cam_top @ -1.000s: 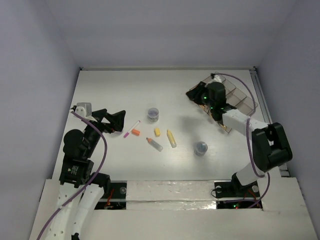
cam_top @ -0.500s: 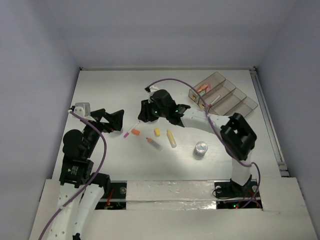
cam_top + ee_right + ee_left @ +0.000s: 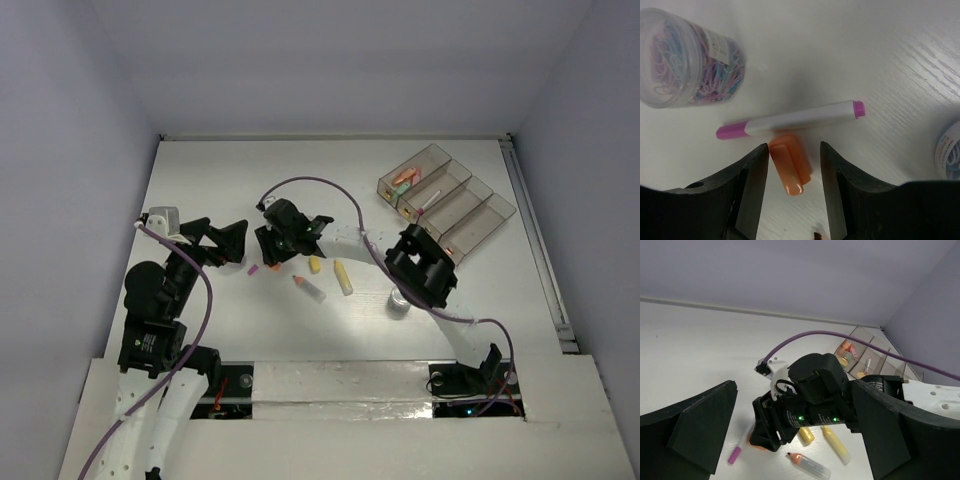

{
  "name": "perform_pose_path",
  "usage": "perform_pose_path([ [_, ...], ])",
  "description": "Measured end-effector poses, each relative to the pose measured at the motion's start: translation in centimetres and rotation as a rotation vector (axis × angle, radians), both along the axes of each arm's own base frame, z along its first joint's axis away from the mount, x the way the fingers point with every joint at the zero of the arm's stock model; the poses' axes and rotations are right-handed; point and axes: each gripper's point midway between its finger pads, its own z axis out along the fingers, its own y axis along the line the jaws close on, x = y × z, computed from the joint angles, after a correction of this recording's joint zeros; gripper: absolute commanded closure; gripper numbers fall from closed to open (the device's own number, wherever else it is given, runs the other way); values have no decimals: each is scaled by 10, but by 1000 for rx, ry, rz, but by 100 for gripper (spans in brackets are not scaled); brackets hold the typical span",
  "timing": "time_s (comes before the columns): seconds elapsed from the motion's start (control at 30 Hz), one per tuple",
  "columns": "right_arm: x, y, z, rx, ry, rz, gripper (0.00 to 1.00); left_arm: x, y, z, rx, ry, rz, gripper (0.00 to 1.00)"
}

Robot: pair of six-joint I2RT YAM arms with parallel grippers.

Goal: Sort the stationery into containers
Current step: Pick up the pen from the center of the board.

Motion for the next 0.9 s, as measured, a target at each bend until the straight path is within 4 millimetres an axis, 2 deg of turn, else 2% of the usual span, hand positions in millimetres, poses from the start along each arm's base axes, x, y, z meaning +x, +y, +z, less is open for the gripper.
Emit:
perform_pose_path([
  [0.2,10,6,-6,-16,-14,-16,47,-2,0,2,-2,-9,-1,1],
  [0.33,19,13,-5,-6,-34,-31,39,-2,0,2,-2,-11,-1,1],
  [0.43,22,16,-5,0,-44,-38,39,-2,0,2,-2,-11,-1,1],
  [0.6,30,21,-5,-1,-68,-45,43,-2,0,3,-2,-12,-1,1],
  [0.67,34,21,-6,-11,-87,-43,49,-2,0,3,-2,-12,-1,1],
  [0.9,44,29,-8,-72,-198,-33,52,-2,0,3,-2,-12,-1,1],
])
